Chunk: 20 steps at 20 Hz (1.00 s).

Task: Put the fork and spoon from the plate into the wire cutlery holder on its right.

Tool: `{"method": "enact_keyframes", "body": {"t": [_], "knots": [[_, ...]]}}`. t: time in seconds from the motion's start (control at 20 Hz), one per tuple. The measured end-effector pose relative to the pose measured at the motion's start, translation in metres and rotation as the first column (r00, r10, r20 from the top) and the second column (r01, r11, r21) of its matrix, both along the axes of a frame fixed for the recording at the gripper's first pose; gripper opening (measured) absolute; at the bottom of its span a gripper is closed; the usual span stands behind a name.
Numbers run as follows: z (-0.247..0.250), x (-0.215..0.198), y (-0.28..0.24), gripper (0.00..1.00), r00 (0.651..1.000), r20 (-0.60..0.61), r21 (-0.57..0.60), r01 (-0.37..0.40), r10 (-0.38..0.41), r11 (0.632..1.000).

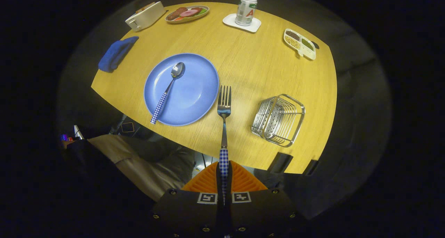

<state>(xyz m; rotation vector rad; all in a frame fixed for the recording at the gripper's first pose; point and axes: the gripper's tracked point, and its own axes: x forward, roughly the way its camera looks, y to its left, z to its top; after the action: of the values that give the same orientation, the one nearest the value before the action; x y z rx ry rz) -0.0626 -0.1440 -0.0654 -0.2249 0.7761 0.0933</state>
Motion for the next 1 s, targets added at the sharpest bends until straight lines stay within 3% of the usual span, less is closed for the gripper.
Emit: {"method": "enact_keyframes", "body": {"t": [0.4,1.0], "knots": [[0.007,-0.031,-0.067,0.01,0.982,-0.171,0.105,0.101,-0.082,0.989],[0.018,0.007,-0.088,0.01,0.917,-0.391,0.158,0.147,-0.074,0.976]]}}
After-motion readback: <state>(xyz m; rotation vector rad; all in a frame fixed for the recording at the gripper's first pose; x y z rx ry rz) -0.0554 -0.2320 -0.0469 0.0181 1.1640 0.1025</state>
